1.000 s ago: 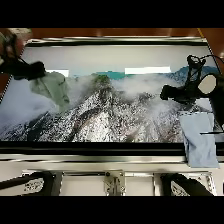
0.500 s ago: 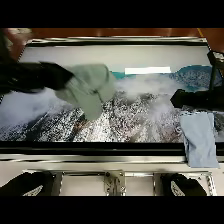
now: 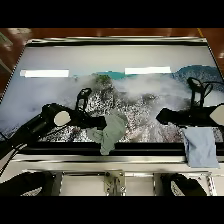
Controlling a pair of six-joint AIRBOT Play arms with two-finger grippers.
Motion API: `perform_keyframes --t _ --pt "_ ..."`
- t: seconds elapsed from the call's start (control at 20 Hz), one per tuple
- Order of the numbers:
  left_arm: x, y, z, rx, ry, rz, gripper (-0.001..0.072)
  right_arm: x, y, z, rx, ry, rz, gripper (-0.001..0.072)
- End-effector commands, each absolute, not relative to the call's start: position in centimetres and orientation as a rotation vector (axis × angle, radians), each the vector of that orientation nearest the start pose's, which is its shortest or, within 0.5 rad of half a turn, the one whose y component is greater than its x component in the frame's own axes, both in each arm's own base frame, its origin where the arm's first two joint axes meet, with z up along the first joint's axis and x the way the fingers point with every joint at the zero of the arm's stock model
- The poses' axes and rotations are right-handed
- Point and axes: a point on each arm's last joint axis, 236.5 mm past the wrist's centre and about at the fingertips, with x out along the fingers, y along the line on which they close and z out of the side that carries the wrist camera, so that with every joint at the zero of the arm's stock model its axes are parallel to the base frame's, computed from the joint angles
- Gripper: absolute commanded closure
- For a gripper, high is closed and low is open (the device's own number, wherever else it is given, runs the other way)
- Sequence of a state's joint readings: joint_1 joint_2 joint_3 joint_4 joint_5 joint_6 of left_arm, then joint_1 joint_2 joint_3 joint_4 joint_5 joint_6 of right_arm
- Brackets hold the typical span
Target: Fold the shirts.
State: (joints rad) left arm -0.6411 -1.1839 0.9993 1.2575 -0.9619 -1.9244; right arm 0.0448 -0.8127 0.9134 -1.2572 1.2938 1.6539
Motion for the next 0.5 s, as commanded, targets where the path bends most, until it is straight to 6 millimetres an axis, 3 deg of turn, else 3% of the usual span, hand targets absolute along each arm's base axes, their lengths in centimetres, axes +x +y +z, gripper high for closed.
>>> perform_keyframes --t 0.0,0.15,0.25,0.35,0.45 --pt "27.5 -22.0 0.4 -0.19 1.417 -0.424 -0.001 28.9 8.9 4.6 0.36 1.197 0.205 0.0045" --pt "28.4 -14.9 0.8 -0.232 1.467 -0.328 -0.0009 29.7 9.2 2.1 0.409 1.275 0.235 0.0045" --pt "28.0 -12.5 -0.7 -0.31 1.513 -0.281 -0.0009 30.6 10.7 0.8 0.516 1.318 0.319 0.0045" --pt "27.7 -12.9 -2.5 -0.43 1.515 -0.28 -0.0009 31.5 12.6 -0.5 0.642 1.357 0.407 0.0045" --pt "27.6 -14.6 -4.4 -0.541 1.499 -0.29 -0.0009 31.4 14.0 -2.1 0.713 1.421 0.45 0.0045"
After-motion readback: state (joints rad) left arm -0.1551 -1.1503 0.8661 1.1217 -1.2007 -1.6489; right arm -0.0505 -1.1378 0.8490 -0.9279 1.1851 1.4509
